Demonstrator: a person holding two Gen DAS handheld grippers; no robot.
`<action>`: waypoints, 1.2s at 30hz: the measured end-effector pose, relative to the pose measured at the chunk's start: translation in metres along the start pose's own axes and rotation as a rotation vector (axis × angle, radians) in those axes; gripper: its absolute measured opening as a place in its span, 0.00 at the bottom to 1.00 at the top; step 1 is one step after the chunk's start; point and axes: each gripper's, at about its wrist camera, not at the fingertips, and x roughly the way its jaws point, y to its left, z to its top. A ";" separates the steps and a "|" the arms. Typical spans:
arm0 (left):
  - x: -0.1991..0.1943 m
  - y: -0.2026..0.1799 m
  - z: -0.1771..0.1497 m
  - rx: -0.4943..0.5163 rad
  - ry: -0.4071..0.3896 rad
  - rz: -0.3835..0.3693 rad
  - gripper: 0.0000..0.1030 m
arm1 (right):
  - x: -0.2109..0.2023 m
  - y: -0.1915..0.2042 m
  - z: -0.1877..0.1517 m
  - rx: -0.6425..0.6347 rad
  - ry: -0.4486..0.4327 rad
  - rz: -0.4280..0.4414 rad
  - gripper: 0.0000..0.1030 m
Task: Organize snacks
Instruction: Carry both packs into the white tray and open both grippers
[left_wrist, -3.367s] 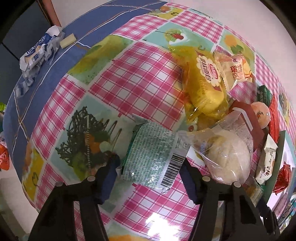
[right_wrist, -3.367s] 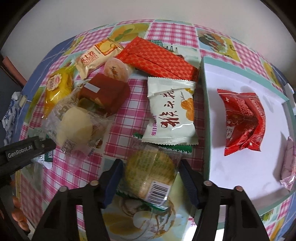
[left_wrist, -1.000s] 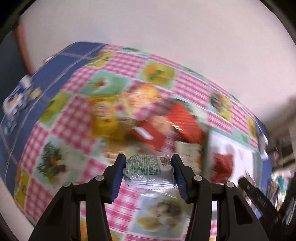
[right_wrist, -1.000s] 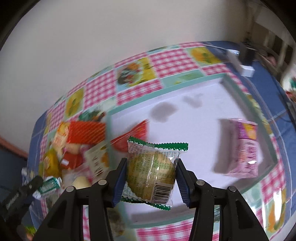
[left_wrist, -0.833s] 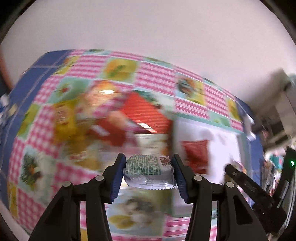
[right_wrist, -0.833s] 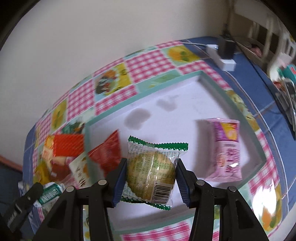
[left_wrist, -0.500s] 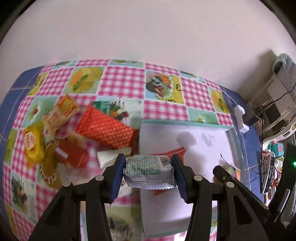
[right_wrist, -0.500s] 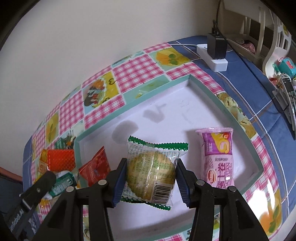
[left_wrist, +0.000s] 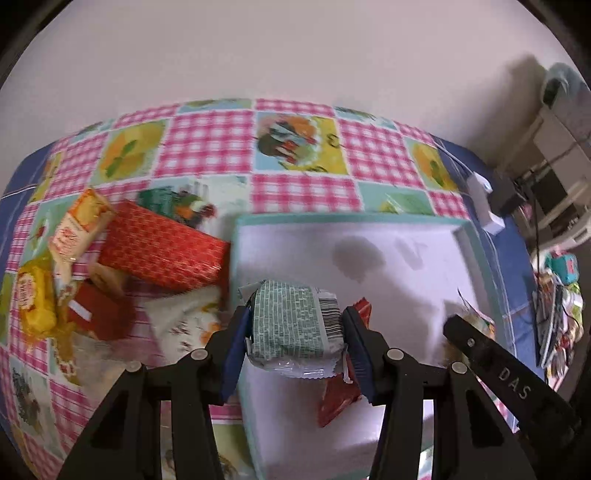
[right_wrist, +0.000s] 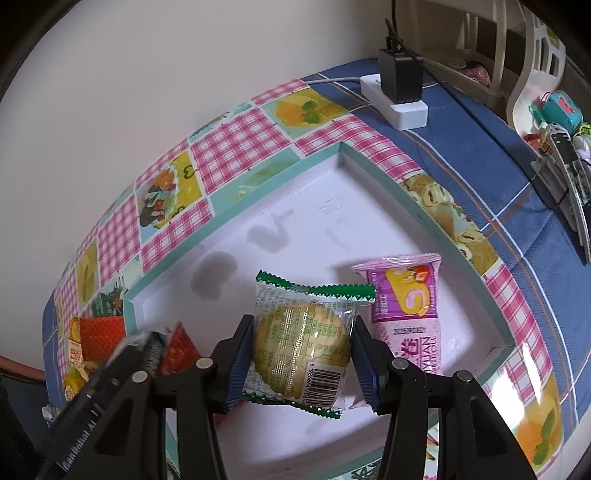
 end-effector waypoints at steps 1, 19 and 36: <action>0.001 -0.003 -0.001 0.004 0.005 -0.007 0.51 | 0.000 -0.001 0.000 0.002 0.000 -0.005 0.52; -0.014 0.006 0.002 -0.049 0.025 -0.033 0.52 | -0.006 0.002 0.000 -0.027 0.000 -0.017 0.53; -0.006 0.060 -0.005 -0.204 0.101 0.153 0.70 | 0.003 0.017 -0.008 -0.119 0.049 -0.071 0.84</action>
